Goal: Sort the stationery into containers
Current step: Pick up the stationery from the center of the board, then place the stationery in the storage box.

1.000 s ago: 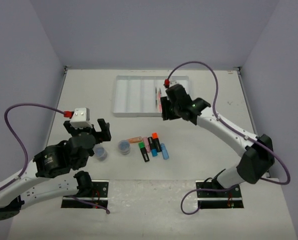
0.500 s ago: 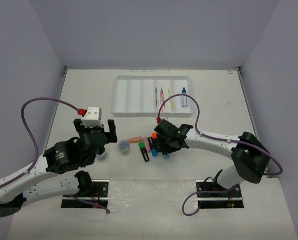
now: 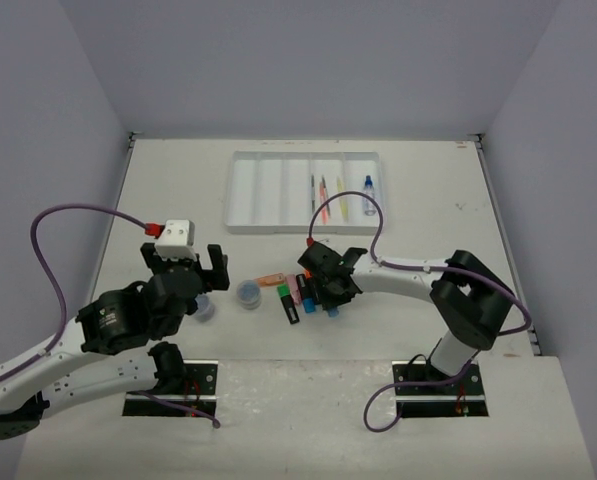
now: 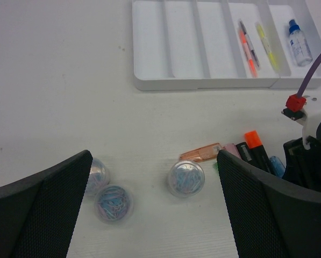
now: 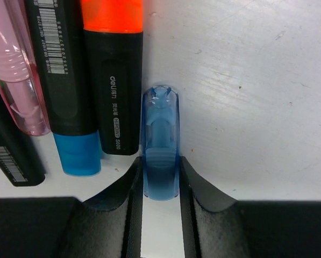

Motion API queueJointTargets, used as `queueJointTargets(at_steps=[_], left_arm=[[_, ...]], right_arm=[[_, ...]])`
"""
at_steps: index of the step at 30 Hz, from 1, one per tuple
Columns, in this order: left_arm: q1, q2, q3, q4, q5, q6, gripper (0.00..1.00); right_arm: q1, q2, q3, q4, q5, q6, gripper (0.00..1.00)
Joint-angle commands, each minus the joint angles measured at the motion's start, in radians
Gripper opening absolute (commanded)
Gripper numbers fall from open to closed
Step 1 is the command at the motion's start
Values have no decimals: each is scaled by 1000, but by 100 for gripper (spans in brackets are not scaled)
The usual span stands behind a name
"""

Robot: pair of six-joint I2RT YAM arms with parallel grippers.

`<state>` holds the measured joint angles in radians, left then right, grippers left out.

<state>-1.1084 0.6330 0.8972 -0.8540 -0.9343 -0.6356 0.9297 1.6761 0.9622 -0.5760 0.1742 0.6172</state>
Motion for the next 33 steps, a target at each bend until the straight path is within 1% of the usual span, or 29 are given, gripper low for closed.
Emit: queueJointTargets(at_steps=[1, 4, 7, 9, 12, 13, 15, 17, 19, 21, 22, 24, 25, 28, 29, 30, 31, 33], left_arm=[[-2, -7, -16, 3, -14, -19, 100], [-2, -9, -17, -1, -28, -35, 100], [7, -12, -4, -14, -60, -81, 100], [20, -22, 0, -4, -73, -85, 100], [54, -25, 3, -5, -92, -101, 100], [67, -24, 4, -5, -96, -105, 100], [94, -21, 1, 0, -95, -99, 100], [122, -17, -11, 16, -76, -82, 100], [133, -14, -23, 26, -59, -69, 100], [139, -9, -28, 32, -52, -61, 100], [142, -7, -29, 36, -48, -54, 100], [145, -6, -31, 42, -42, -49, 100], [145, -7, -35, 48, -37, -42, 100], [147, -10, -40, 60, -26, -25, 100], [148, -12, -42, 69, -21, -19, 100], [149, -12, -44, 74, -17, -11, 100], [152, -12, -45, 79, -10, -6, 100], [157, -9, -46, 85, 1, 2, 100]], right_arm=[[1, -16, 16, -70, 140, 39, 0], [-20, -110, 71, -127, 180, 14, 0], [-87, -180, 156, -136, 176, -31, 0], [-134, -191, 222, -112, 142, -68, 0], [-212, -151, 349, -5, -27, -147, 0], [-226, -122, 390, 19, -61, -156, 0], [-245, 42, 524, 20, -96, -169, 0], [-262, 186, 753, -33, -106, -171, 0], [-280, 364, 935, -80, -67, -146, 0], [-290, 437, 1057, -123, -22, -134, 0], [-303, 535, 1175, -163, -3, -121, 0], [-305, 613, 1265, -181, 18, -126, 0], [-307, 659, 1314, -189, 61, -132, 0], [-311, 687, 1321, -181, 95, -138, 2], [-312, 696, 1322, -178, 100, -140, 5], [-312, 702, 1329, -179, 99, -142, 20], [-312, 707, 1330, -179, 102, -143, 27], [-312, 708, 1331, -179, 109, -150, 36]])
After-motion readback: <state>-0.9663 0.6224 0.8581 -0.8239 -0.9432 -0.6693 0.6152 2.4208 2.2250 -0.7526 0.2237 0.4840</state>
